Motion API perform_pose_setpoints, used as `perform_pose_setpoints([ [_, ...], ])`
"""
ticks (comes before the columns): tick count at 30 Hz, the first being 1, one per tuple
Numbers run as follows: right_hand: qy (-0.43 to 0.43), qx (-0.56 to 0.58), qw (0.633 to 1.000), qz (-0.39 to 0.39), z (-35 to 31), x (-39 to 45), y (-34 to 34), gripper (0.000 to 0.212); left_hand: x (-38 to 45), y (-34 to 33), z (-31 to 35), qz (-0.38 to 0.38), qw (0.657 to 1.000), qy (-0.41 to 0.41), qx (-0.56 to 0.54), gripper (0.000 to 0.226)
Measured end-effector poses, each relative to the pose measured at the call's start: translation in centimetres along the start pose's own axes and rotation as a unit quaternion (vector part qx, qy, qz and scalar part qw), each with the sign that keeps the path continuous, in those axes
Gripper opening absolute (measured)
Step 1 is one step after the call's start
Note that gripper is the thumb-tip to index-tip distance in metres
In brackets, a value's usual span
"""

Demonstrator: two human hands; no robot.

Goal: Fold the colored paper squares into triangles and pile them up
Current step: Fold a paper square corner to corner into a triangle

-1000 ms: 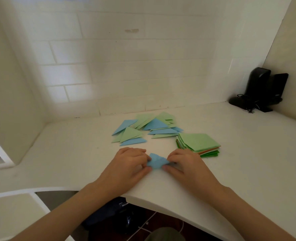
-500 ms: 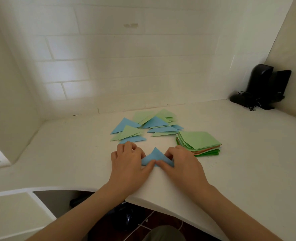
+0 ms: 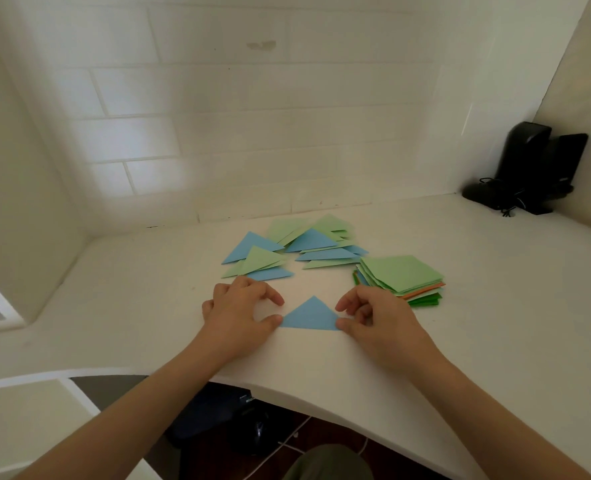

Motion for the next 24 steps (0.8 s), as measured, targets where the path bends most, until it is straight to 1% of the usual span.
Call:
perform_pose_setpoints([
  [3,0.007,0.001,1.000,0.014,-0.1,-0.4,0.0,0.013,-0.2,-0.7,1.2,0.008,0.999,-0.052,0.008,0.026],
  [6,0.013,-0.011,1.000,0.023,-0.3,-0.5,-0.1,0.015,-0.8,-1.9,2.8,0.029,0.992,-0.097,0.075,0.039],
  [9,0.020,-0.027,0.999,0.028,-0.5,-0.7,-0.2,0.015,-0.4,-2.6,3.8,0.024,0.988,-0.089,0.123,0.053],
  [11,0.023,-0.024,0.999,0.031,-0.6,-0.8,-0.1,0.013,0.2,-2.6,3.9,0.000,0.992,-0.075,0.105,0.056],
  [13,0.025,-0.025,0.999,0.031,-0.7,-1.0,0.1,0.010,0.8,-2.3,3.7,-0.025,0.997,-0.048,0.059,0.057],
  [16,0.028,-0.030,0.999,0.032,-0.8,-1.0,0.1,0.007,1.1,-1.5,3.5,-0.040,0.999,-0.029,0.011,0.046],
  [20,0.035,-0.022,0.999,0.034,-0.8,-1.1,0.1,0.008,0.9,-1.2,3.1,-0.025,0.998,-0.051,-0.030,0.018],
  [24,0.068,-0.068,0.995,0.039,-1.1,-1.1,-0.2,0.015,0.9,-1.0,2.6,-0.010,0.997,-0.061,-0.052,0.012],
])
Point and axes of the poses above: each hand's wrist, its own x-axis towards the middle knuckle, its own y-axis out of the back of the hand, z = x × y, the point moved 4 cm from there along x, towards the middle knuckle, and after that the axes turned 8 degrees about -x, right-handed, at the moved point
